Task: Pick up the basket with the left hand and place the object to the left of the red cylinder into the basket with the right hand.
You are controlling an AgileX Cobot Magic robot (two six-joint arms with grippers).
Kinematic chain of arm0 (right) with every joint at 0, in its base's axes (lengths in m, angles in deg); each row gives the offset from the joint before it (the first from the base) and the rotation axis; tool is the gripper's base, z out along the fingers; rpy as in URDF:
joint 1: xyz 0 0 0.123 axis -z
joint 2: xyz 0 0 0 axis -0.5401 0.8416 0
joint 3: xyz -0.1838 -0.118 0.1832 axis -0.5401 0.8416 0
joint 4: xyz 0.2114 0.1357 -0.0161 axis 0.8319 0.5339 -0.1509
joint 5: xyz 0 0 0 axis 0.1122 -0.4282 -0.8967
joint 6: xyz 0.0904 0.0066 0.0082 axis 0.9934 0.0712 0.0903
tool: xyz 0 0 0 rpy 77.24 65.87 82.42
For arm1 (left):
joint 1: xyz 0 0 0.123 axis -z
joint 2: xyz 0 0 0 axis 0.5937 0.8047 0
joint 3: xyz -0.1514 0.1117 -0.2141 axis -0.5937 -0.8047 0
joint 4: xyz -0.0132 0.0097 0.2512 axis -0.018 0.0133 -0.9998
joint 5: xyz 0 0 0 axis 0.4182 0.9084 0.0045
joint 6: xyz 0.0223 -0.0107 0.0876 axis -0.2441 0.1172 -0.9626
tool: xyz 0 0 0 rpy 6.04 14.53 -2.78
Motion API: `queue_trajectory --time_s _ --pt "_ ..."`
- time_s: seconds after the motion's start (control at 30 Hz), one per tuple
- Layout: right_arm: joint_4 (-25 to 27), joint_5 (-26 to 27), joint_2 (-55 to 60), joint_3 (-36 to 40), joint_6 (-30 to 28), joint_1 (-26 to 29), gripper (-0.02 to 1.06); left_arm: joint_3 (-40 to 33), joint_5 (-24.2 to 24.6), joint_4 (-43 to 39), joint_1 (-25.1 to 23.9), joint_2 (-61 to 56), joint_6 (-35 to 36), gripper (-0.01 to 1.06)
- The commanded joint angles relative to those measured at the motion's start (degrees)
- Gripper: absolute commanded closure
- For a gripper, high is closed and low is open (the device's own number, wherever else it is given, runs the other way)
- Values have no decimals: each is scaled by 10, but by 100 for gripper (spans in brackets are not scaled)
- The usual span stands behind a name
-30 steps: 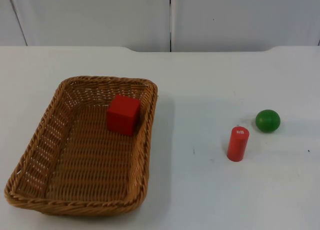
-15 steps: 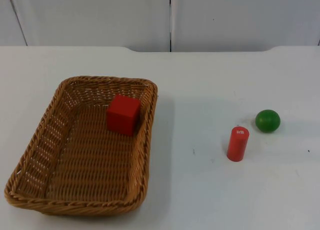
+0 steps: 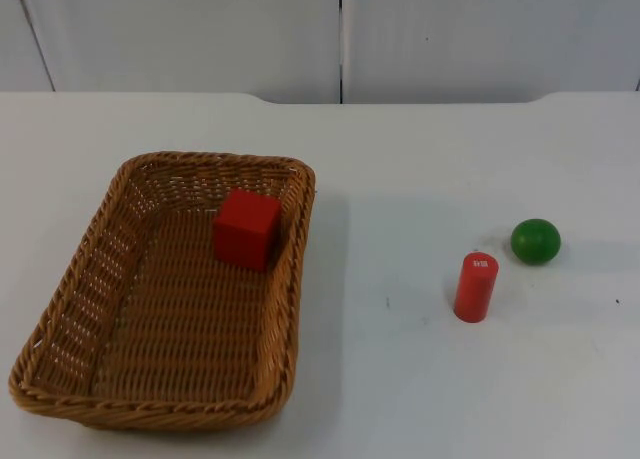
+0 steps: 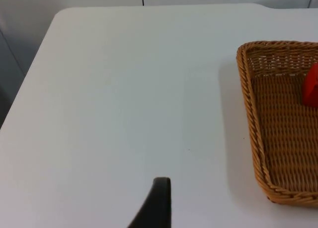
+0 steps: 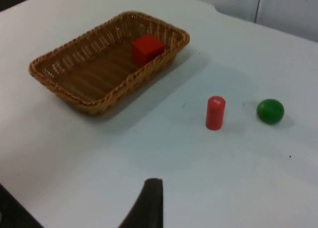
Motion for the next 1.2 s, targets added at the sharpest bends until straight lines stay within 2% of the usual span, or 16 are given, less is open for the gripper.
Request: queue_trajectory --time_s 0.0,0.33,0.4,0.47,0.53,0.6,0.63,0.7,1.17 --pt "-5 -4 -1 13 0 3 19 -3 3 3 -1 -3 -1 20" --pt "-3 -4 -1 13 -5 3 19 -3 3 16 -1 -3 -18 19" --pt "-3 -4 -1 13 -5 3 19 -3 3 19 -1 -3 -23 12" --pt "-3 -4 -1 13 -5 3 19 -3 3 20 -1 -3 -23 0" --pt "-3 -4 -1 13 -5 3 18 -3 3 20 -1 -3 -23 0" --pt "-3 -4 -1 13 -5 3 10 -3 3 20 -1 -3 -23 0" --pt "-3 -4 -1 13 -5 3 2 -3 3 20 -1 -3 -23 0" --pt "-3 -4 -1 13 -5 3 -1 -3 3 20 -1 -3 -23 0" --pt "2 -4 -1 13 -5 3 -1 -3 3 20 -1 -3 -23 0"
